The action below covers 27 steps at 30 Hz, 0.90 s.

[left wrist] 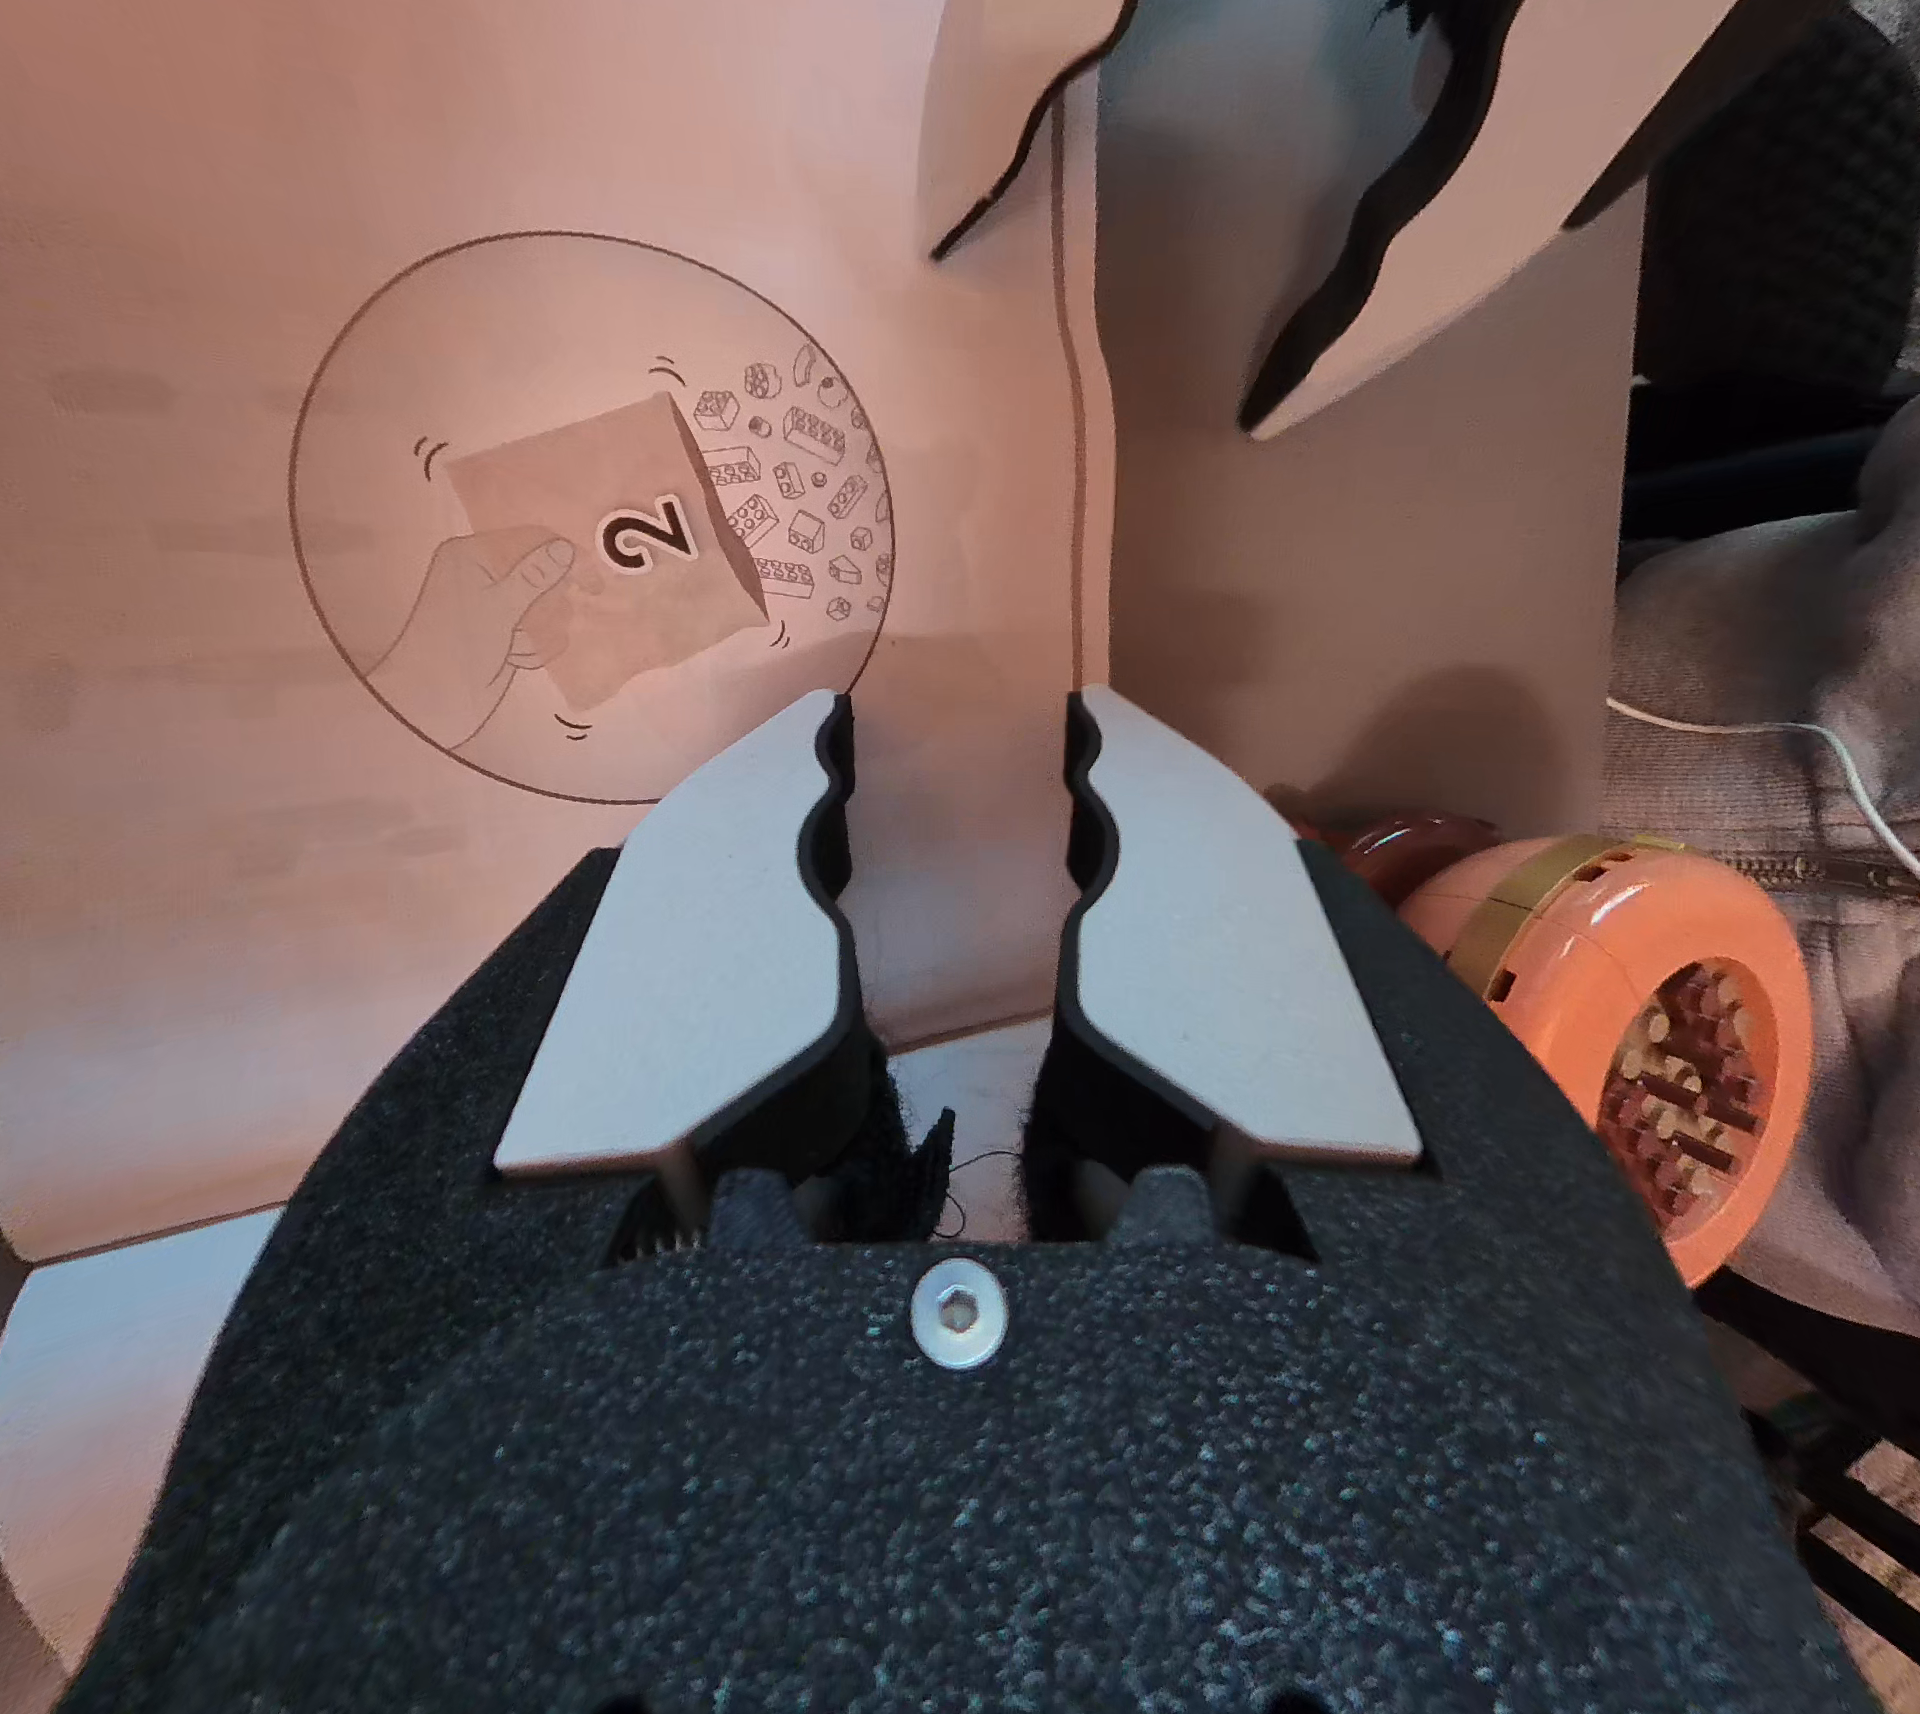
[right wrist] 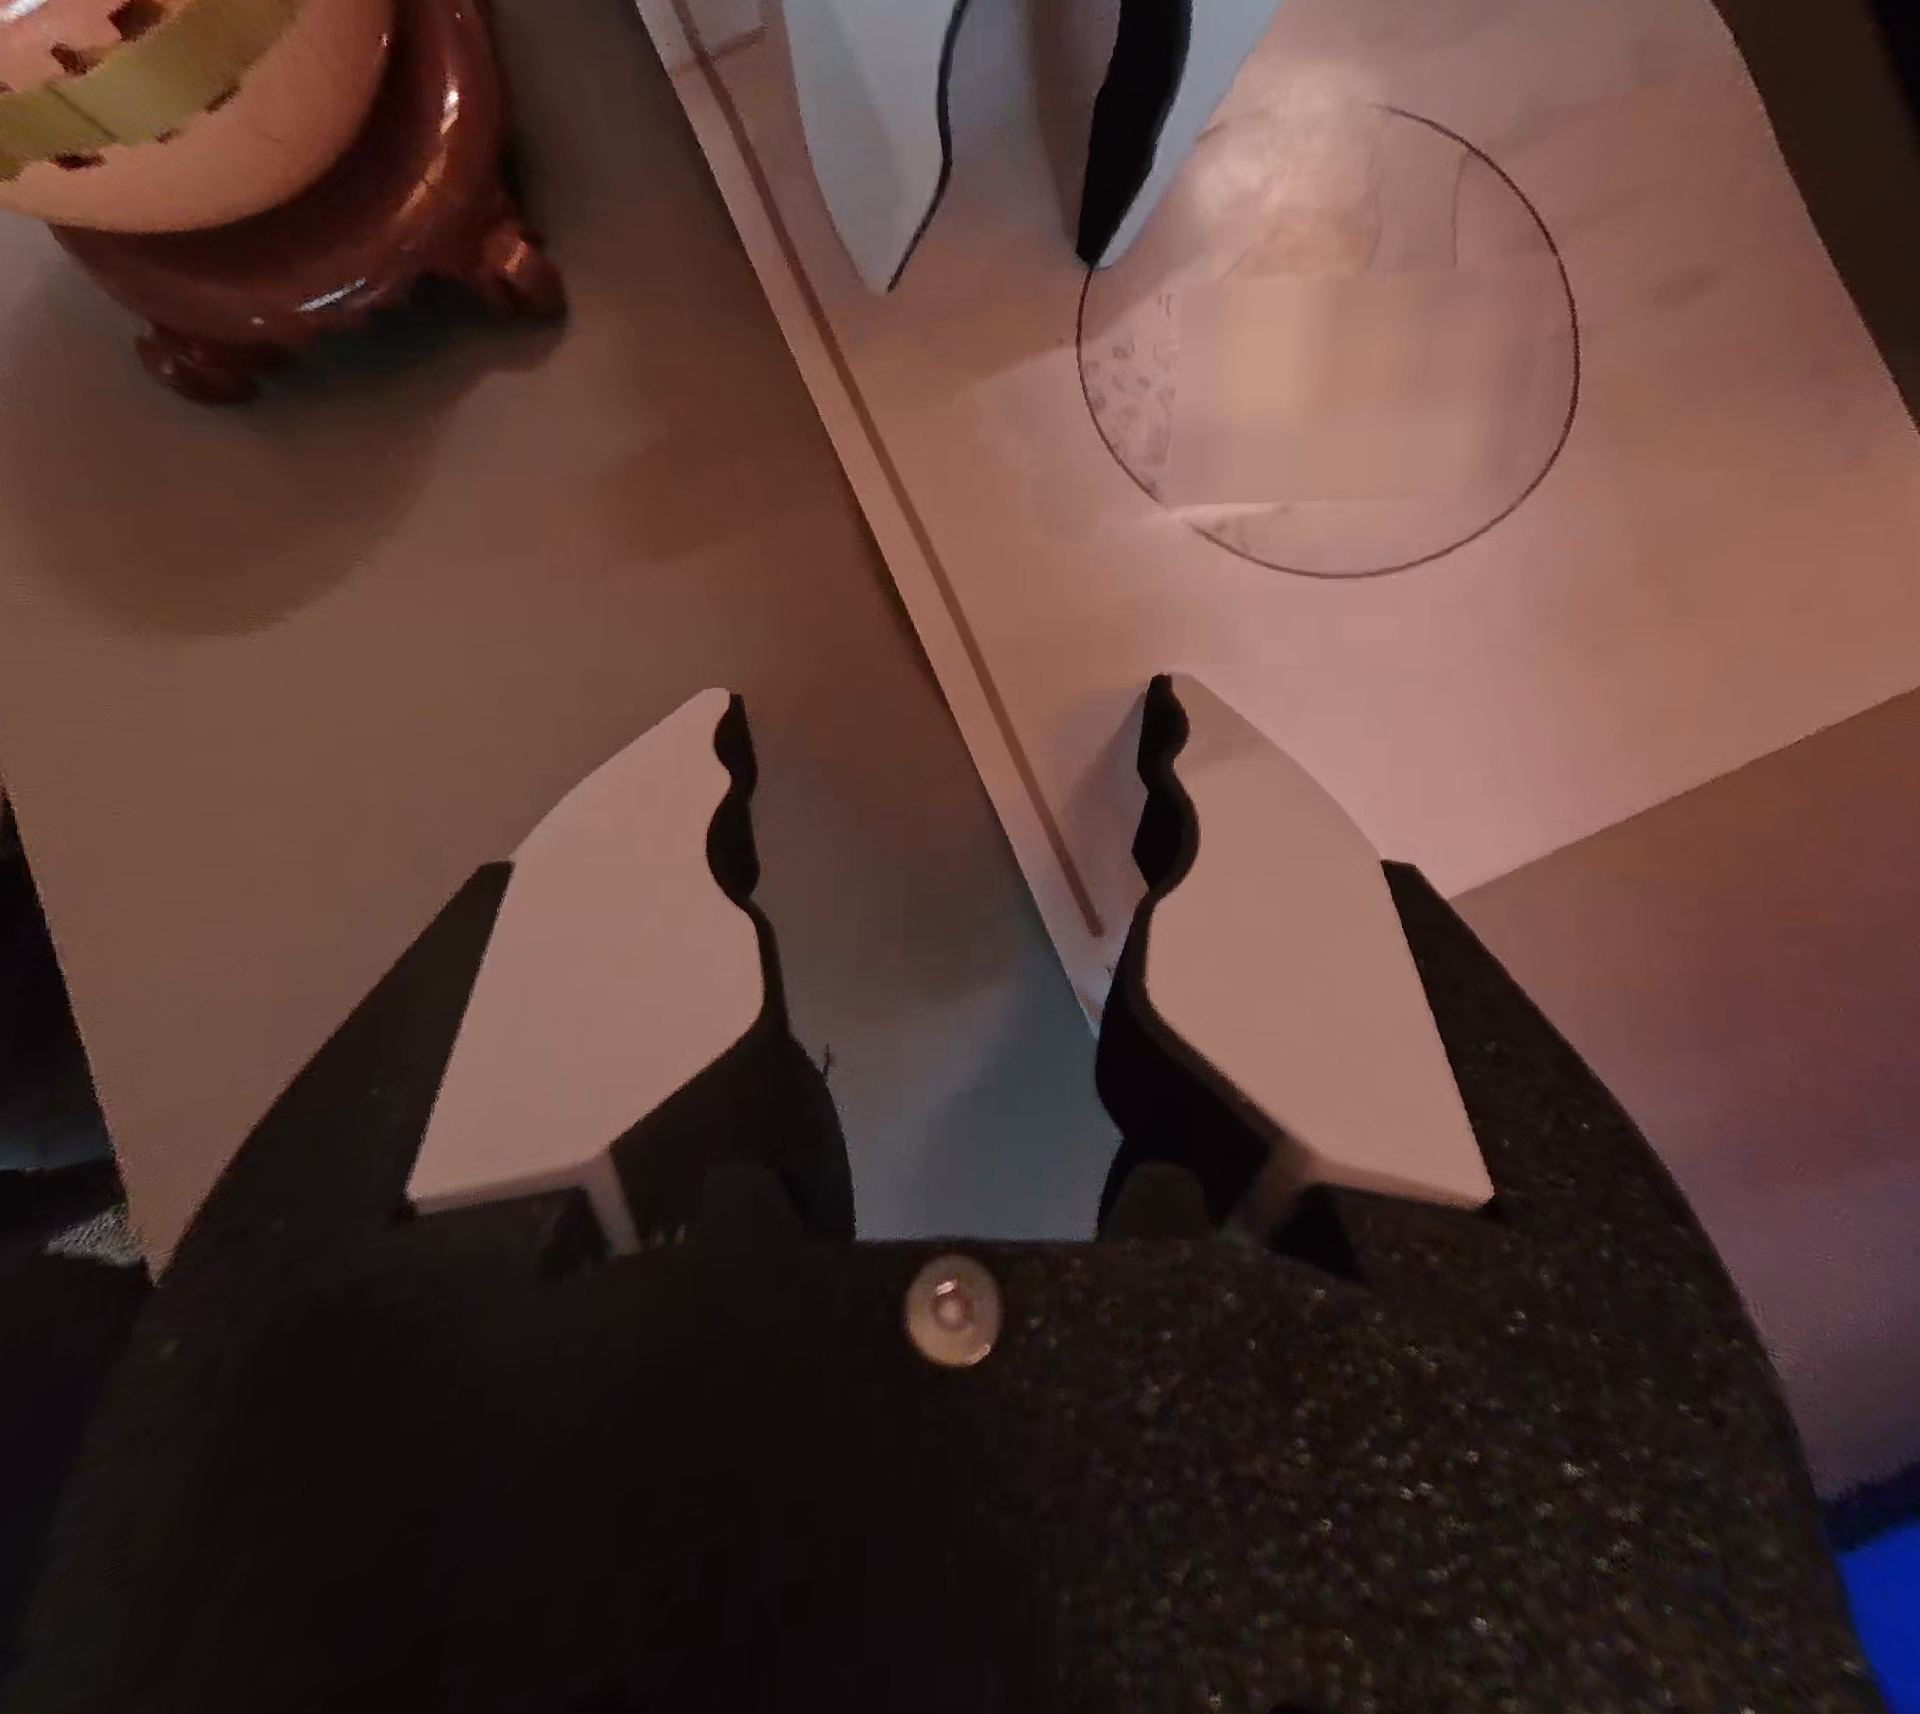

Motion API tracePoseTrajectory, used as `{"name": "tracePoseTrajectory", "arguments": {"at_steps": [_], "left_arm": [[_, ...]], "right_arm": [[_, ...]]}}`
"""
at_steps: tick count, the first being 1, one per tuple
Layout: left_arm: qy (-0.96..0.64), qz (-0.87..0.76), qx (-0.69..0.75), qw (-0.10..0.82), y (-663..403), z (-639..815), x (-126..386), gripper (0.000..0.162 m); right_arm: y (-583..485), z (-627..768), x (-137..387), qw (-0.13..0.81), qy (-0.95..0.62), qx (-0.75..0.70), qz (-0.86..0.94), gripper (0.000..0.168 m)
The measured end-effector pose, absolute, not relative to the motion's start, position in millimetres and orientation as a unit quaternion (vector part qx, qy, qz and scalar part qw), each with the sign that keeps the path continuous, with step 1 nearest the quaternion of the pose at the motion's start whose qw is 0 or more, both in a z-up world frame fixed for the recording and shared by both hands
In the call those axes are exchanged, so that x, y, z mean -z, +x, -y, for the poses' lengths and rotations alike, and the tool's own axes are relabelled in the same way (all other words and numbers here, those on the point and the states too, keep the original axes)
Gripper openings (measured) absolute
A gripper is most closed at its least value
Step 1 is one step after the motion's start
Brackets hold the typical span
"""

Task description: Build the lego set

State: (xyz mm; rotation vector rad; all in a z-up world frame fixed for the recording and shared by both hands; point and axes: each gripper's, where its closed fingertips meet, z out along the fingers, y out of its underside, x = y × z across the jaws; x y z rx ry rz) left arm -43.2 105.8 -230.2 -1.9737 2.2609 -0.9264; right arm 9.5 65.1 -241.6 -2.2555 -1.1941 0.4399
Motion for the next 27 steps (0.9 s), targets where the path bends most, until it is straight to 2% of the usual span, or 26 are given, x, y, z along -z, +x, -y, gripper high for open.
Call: {"name": "tracePoseTrajectory", "arguments": {"at_steps": [4, 11, 16, 19, 21, 27], "left_arm": [[-0.621, -0.725, 0.299, 0.002, -42, -103, 230, 0.039], [-0.608, -0.739, 0.289, 0.004, -42, -102, 231, 0.040], [-0.568, -0.779, 0.265, 0.026, -42, -92, 219, 0.039], [-0.550, -0.798, 0.245, 0.040, -43, -83, 209, 0.062], [-0.545, -0.807, 0.219, 0.056, -41, -83, 216, 0.067], [-0.534, -0.822, 0.153, 0.124, -36, -96, 222, 0.041]], "right_arm": [[-13, -69, 241, 0.294, -0.824, -0.179, 0.449, 0.069], [-19, -65, 241, 0.273, -0.815, -0.176, 0.480, 0.066], [-23, -76, 240, 0.283, -0.824, -0.189, 0.452, 0.045], [-23, -77, 239, 0.276, -0.831, -0.208, 0.437, 0.044], [-23, -78, 239, 0.275, -0.833, -0.204, 0.435, 0.042], [-24, -78, 239, 0.280, -0.835, -0.208, 0.425, 0.044]]}}
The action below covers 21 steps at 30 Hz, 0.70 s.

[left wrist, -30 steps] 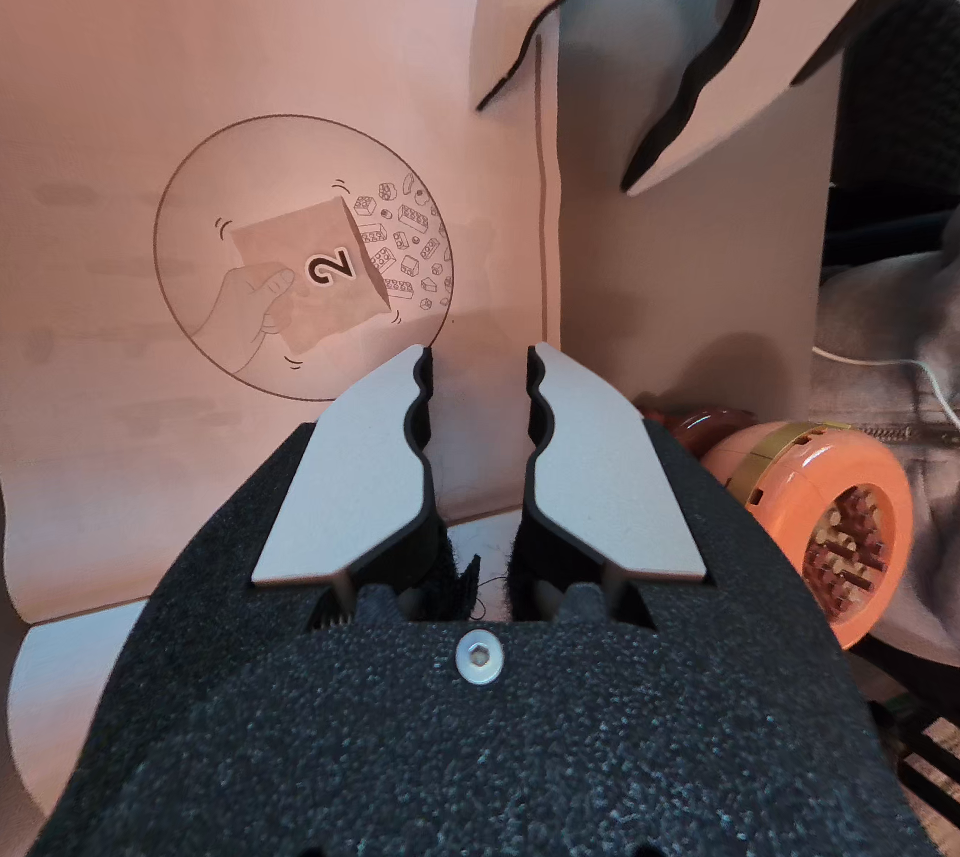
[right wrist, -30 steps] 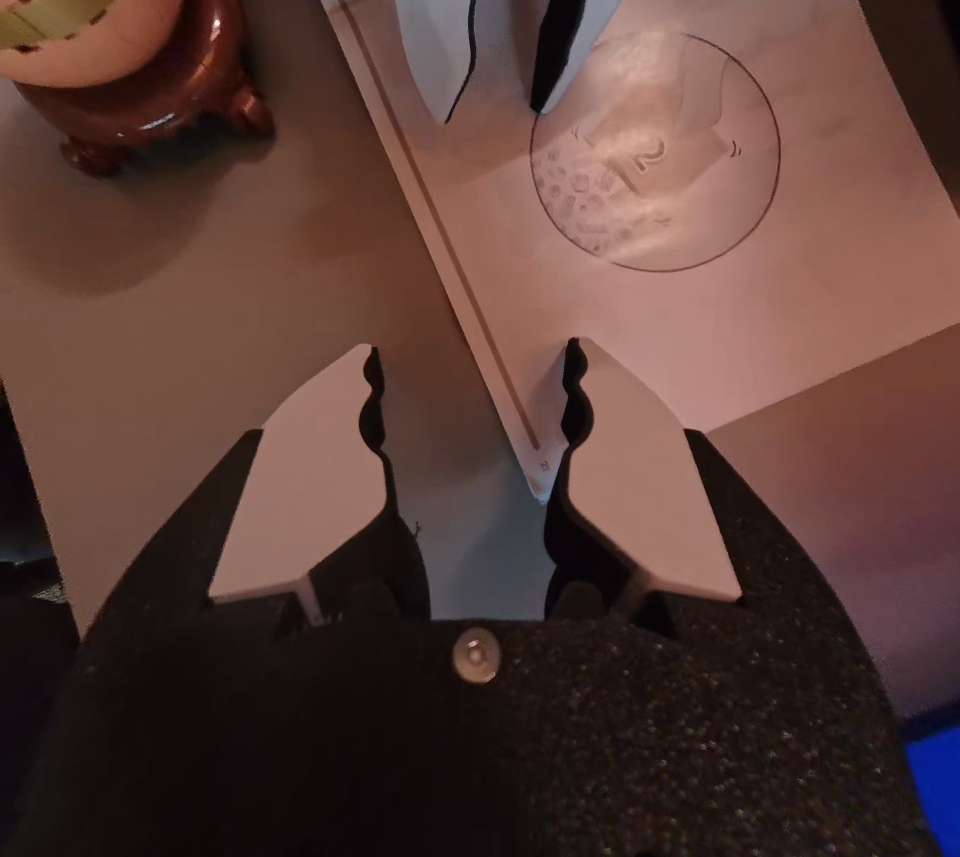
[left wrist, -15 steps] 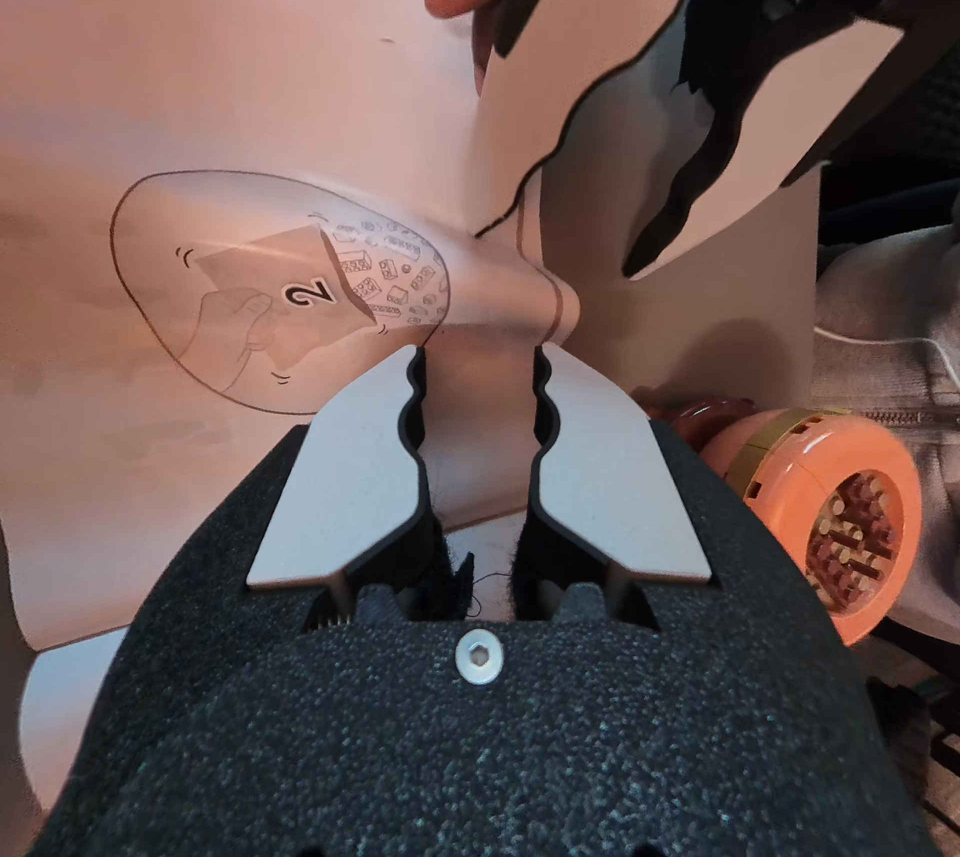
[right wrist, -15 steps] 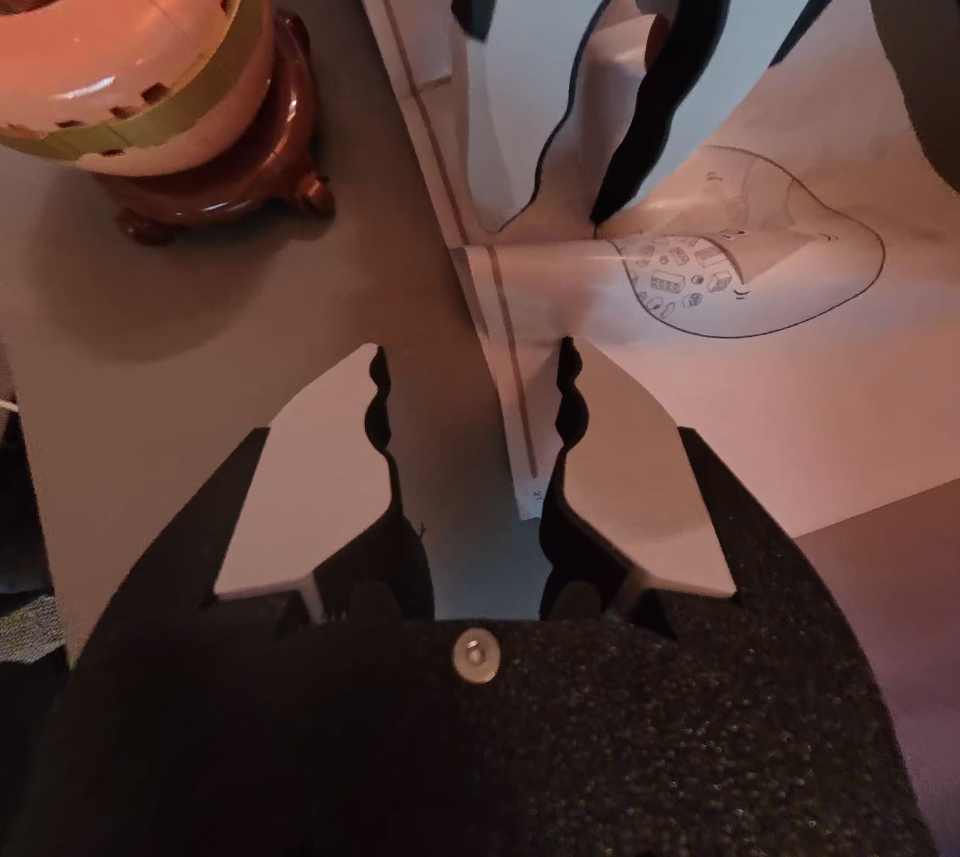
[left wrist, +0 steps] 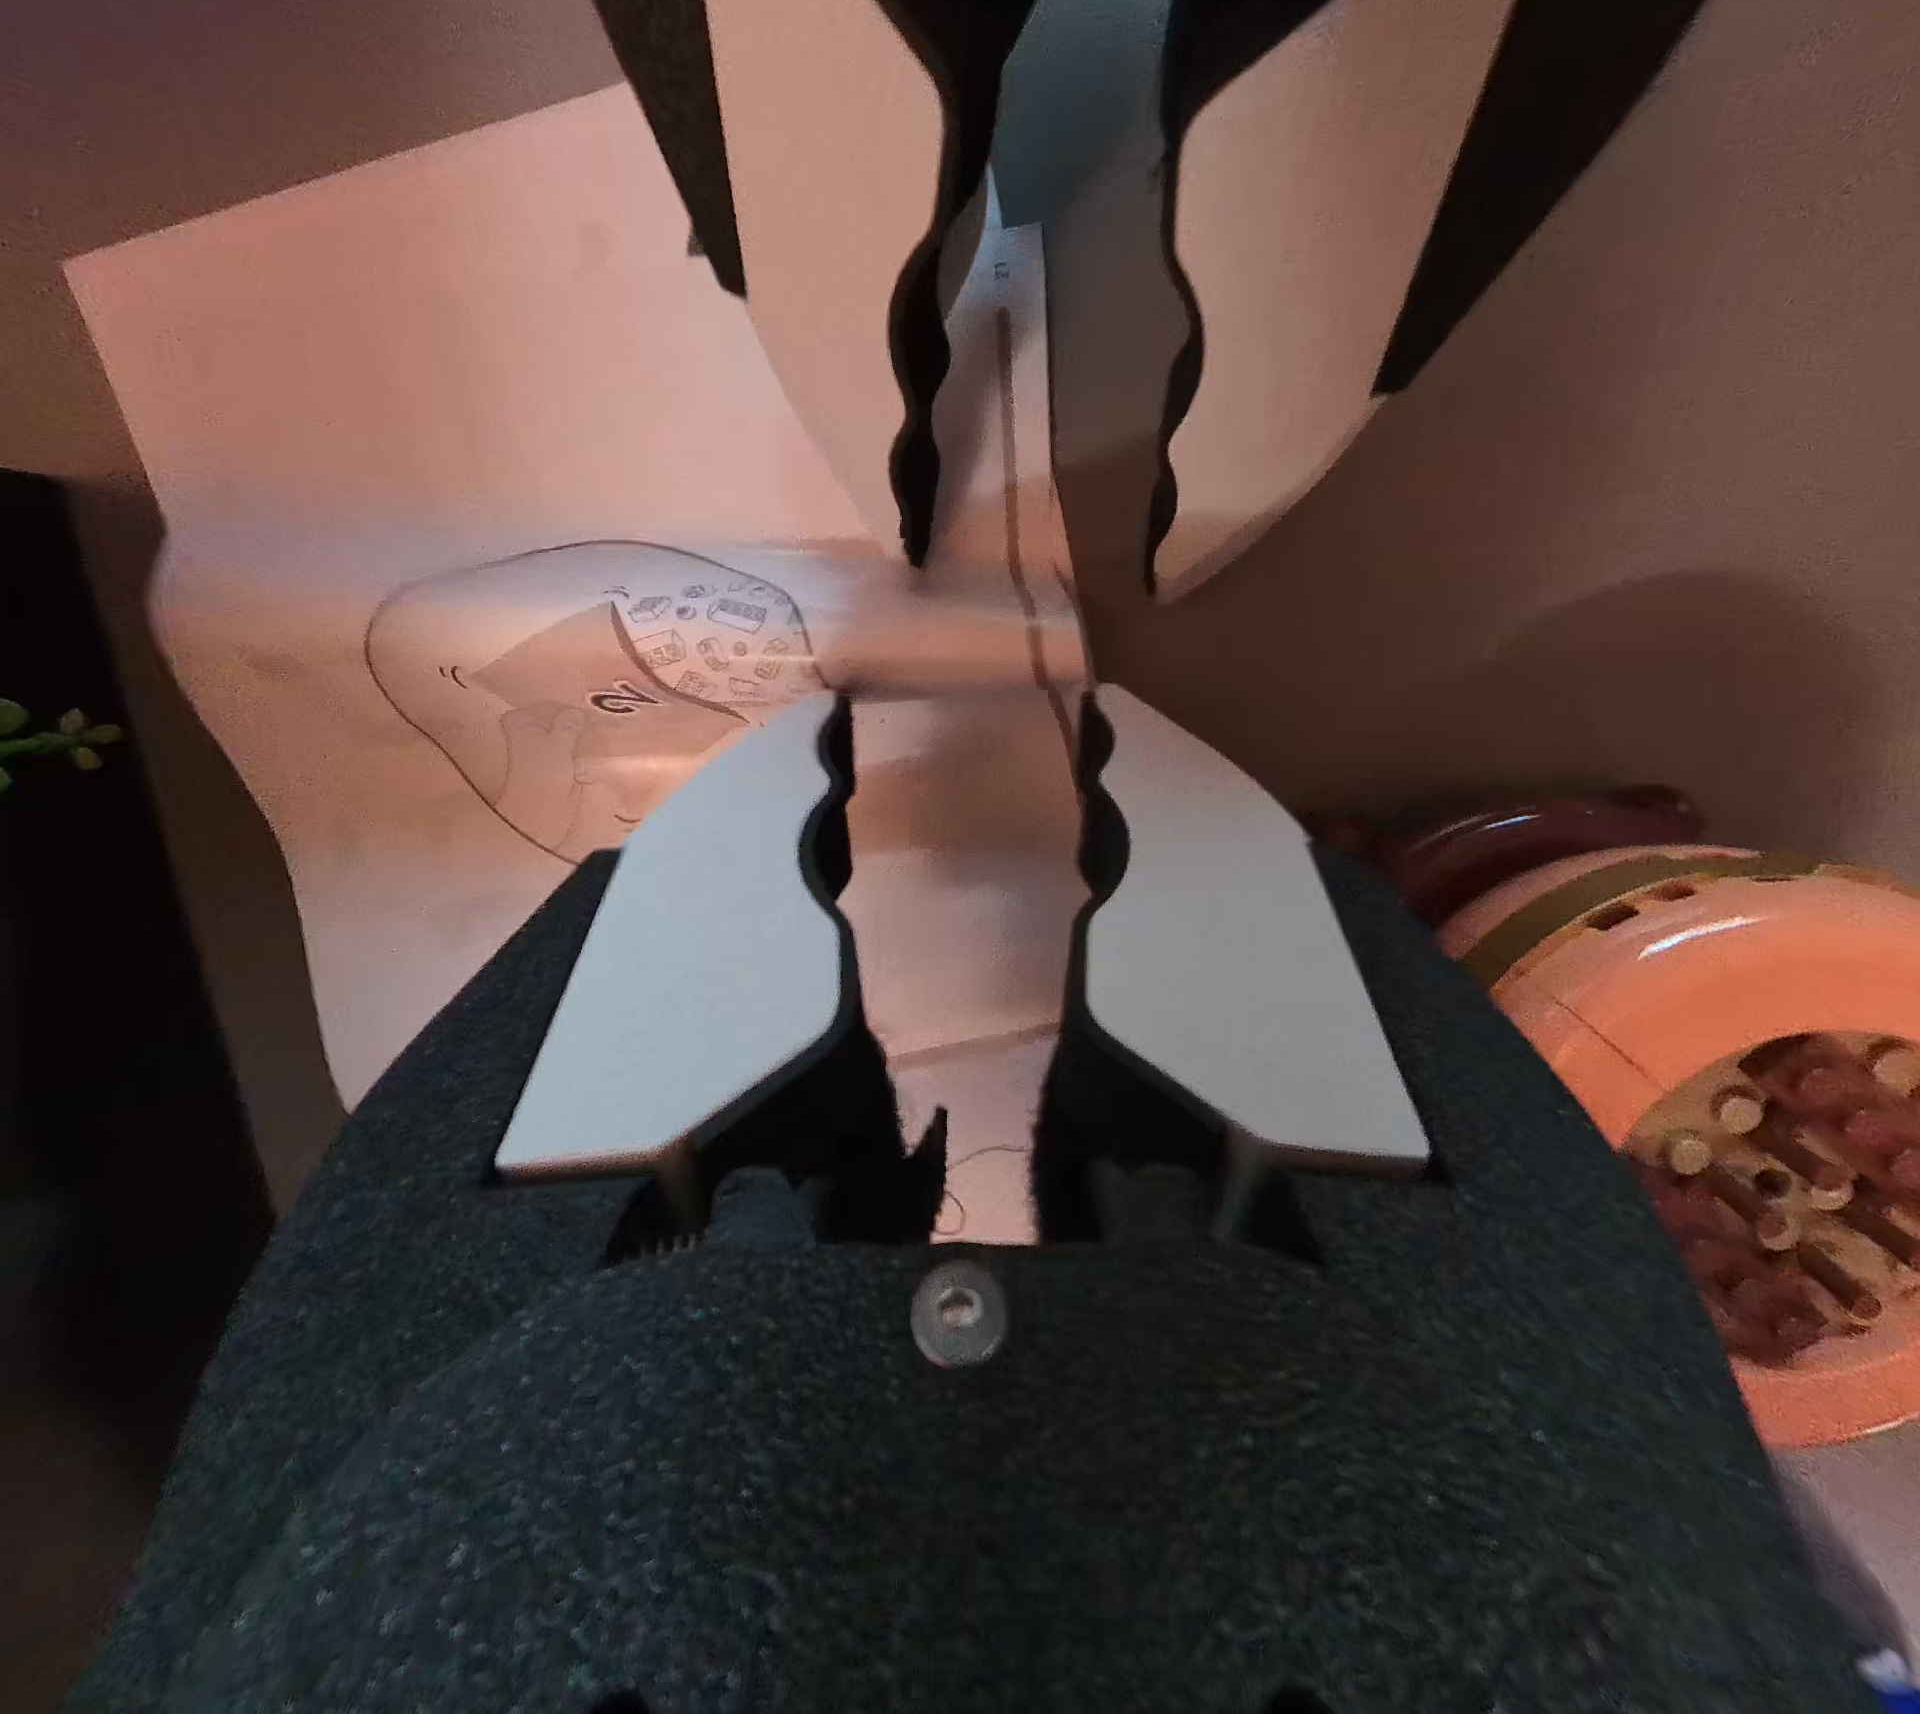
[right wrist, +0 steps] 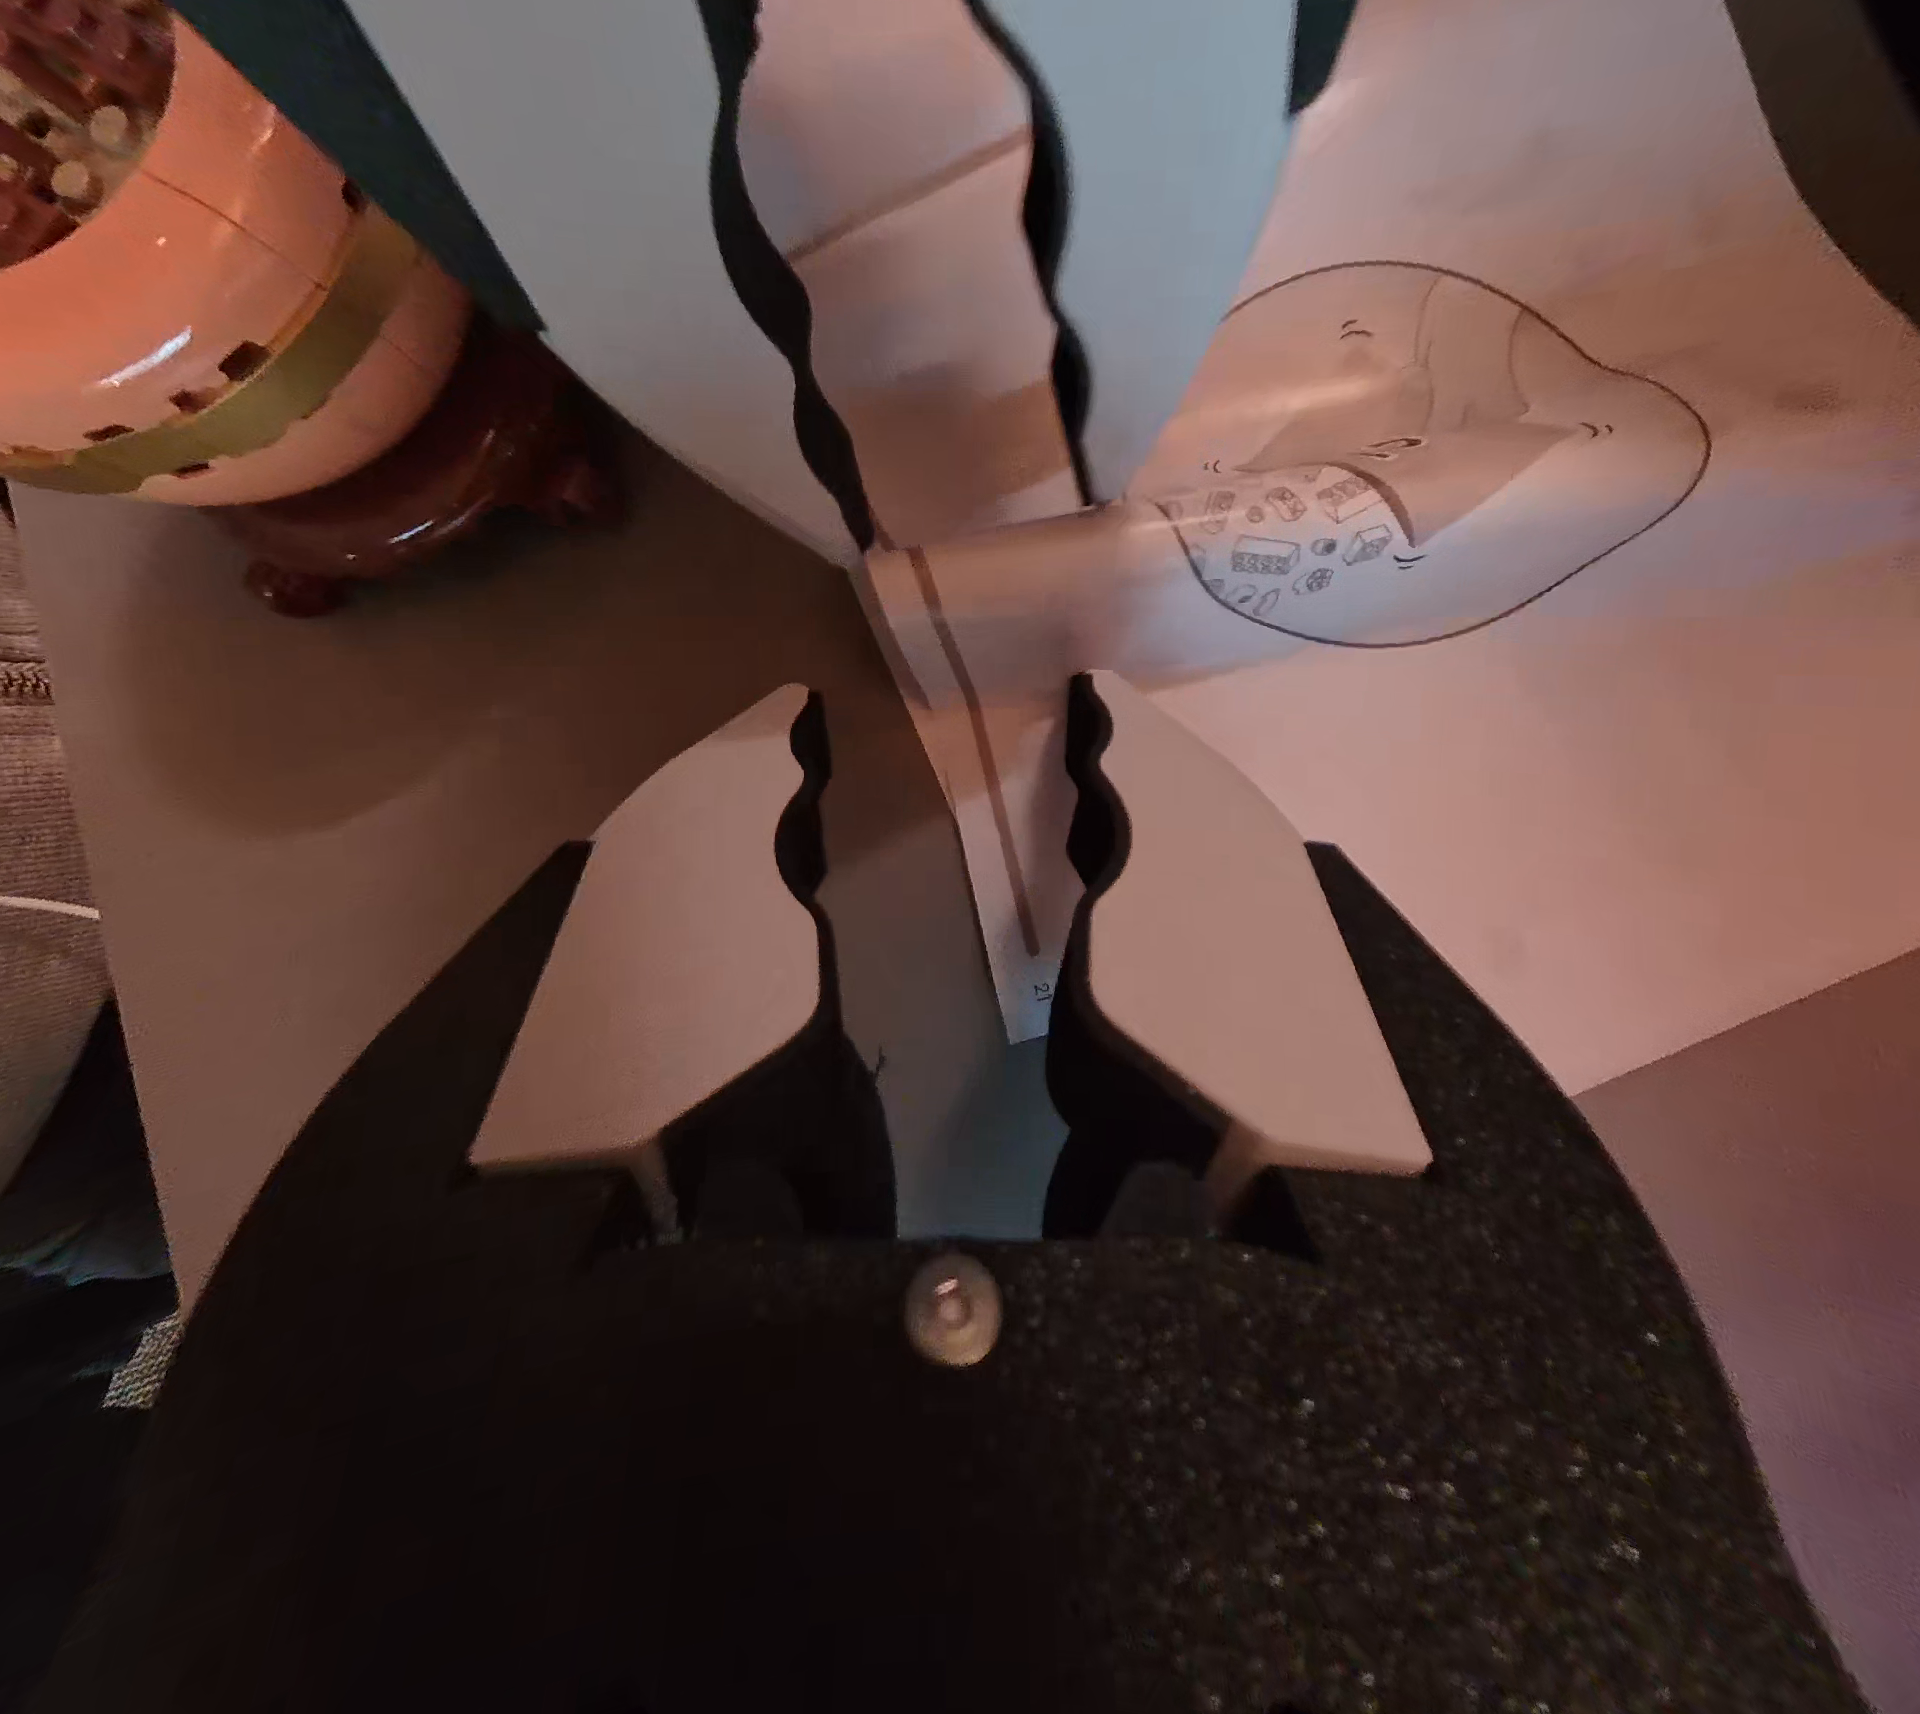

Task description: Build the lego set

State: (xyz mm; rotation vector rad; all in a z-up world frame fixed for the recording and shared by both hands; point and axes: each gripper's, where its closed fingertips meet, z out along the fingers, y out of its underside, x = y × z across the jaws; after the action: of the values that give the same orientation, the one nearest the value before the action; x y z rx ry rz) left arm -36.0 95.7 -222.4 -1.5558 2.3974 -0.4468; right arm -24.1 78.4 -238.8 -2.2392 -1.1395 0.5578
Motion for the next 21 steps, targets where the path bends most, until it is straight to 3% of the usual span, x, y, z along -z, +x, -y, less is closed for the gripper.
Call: {"name": "tracePoseTrajectory", "arguments": {"at_steps": [5, 7, 10, 15, 18, 21], "left_arm": [[-0.533, -0.820, 0.163, 0.132, -37, -87, 221, 0.008], [-0.541, -0.816, 0.155, 0.133, -40, -90, 223, 0.003], [-0.559, -0.802, 0.166, 0.128, -42, -94, 220, 0.001], [-0.579, -0.780, 0.204, 0.122, -42, -98, 209, 0.001], [-0.581, -0.778, 0.208, 0.121, -42, -99, 206, 0.001], [-0.585, -0.773, 0.211, 0.122, -44, -99, 199, 0.008]], "right_arm": [[-27, -81, 239, 0.290, -0.834, -0.210, 0.420, 0.047], [-27, -84, 236, 0.307, -0.831, -0.208, 0.415, 0.042], [-22, -96, 220, 0.385, -0.818, -0.175, 0.389, 0.028], [-6, -111, 212, 0.462, -0.778, -0.003, 0.426, 0.022], [1, -119, 196, 0.503, -0.728, 0.106, 0.453, 0.000], [-3, -121, 180, 0.519, -0.684, 0.169, 0.483, 0.000]]}}
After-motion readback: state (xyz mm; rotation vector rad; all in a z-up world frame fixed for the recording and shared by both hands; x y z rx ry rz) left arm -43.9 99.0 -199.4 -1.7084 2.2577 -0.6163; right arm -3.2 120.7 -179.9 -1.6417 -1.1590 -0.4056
